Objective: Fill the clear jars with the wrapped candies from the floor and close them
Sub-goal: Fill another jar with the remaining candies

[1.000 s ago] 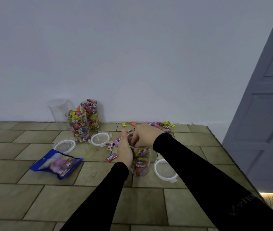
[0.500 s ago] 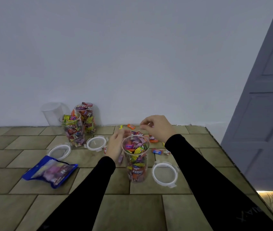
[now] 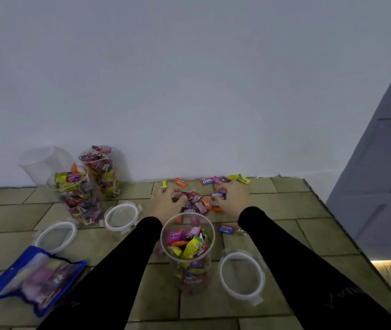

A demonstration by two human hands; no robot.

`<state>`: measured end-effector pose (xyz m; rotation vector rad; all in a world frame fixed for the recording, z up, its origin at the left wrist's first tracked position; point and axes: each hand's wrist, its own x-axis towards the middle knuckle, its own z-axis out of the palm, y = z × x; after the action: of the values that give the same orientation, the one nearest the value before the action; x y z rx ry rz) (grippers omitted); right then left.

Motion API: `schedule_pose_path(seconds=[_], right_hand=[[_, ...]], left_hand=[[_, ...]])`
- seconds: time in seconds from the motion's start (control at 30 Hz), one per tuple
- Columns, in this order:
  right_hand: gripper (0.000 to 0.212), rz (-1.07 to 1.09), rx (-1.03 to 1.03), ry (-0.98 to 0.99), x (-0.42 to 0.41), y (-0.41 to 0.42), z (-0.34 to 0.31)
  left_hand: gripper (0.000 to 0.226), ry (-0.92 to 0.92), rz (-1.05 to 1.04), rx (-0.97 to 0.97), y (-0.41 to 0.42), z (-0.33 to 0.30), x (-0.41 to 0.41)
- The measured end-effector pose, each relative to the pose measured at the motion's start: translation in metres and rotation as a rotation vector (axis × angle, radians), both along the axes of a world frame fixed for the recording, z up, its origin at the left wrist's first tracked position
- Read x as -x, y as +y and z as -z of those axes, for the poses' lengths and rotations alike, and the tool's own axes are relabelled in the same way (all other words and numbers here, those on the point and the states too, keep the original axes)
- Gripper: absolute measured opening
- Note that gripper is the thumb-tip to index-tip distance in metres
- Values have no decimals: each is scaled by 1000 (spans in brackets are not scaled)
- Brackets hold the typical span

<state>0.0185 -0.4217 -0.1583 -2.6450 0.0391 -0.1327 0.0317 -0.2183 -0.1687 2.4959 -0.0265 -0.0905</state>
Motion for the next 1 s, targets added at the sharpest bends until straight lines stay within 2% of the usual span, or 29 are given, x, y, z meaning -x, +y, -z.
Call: schedule_pose_path(seconds=[0.07,0.27,0.43,0.57,0.73,0.9,1.0], right_hand=[[32,34,31,11,-12,-3,8],[55,130,167,57,-51,-7,31],[59,187,192,129,-80,-8,42],[51,139,261,12,-88,2,50],[45,-8,258,-30,-90,18,56],[32,-70,132,73,-85,26,51],[36,-87,136,119,-76,31,44]], left_hand=[[48,-7,-47,-104,-1,6,-13],[64,-16,-120,-111,-12,28,-51],[50,-151,-60,-109,-31,37,-68],[49,-218,17,-106,-41,43,-73],[51,-212,61,-141,-44,47,-77],[24,-170,92,-53,-40,49,-72],[23,-149,130,-46,-39,46,-68]])
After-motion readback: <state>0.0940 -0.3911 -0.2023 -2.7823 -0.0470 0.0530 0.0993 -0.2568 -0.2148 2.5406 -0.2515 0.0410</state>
